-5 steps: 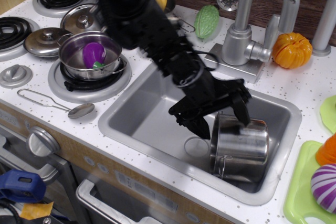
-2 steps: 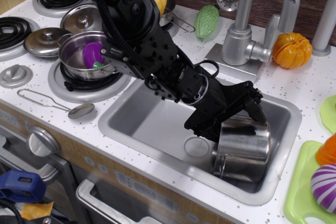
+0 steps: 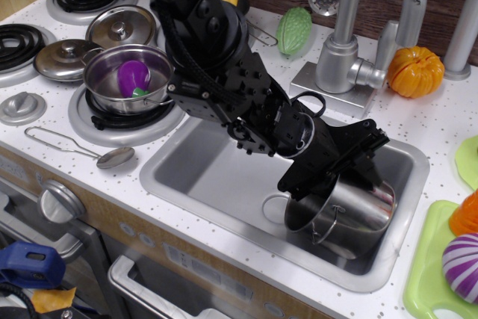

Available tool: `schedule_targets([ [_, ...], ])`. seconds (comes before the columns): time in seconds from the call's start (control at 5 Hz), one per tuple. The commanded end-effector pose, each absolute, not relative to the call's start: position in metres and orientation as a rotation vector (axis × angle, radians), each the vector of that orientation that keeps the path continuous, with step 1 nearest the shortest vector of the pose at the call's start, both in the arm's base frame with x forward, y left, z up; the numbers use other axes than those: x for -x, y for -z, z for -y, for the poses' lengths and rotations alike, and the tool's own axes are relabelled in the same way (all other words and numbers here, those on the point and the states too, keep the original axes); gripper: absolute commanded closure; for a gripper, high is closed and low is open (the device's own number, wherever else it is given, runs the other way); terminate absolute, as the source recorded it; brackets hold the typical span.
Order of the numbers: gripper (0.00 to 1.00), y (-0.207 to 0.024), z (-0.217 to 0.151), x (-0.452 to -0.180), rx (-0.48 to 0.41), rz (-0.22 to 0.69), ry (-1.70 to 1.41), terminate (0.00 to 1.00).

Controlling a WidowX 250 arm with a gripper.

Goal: Flip pot upright in sink

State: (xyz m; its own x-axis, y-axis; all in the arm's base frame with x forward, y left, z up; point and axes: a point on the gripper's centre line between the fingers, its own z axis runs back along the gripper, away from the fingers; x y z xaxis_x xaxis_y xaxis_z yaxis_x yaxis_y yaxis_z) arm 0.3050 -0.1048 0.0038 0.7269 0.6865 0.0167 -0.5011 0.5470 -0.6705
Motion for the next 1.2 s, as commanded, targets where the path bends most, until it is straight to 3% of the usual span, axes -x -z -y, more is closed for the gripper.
schedule_targets([
  [0.0, 1.0, -0.011, 0.107, -0.309, 0.671, 0.321, -0.699, 0.0],
  [0.4, 1.0, -0.021, 0.091, -0.309, 0.428, 0.282, -0.602, 0.0],
  [0.8, 1.0, -0.033, 0.059, -0.31, 0.303, 0.223, -0.469, 0.0],
  [1.0, 1.0, -0.029, 0.055, -0.309, 0.223, 0.27, -0.384, 0.0],
])
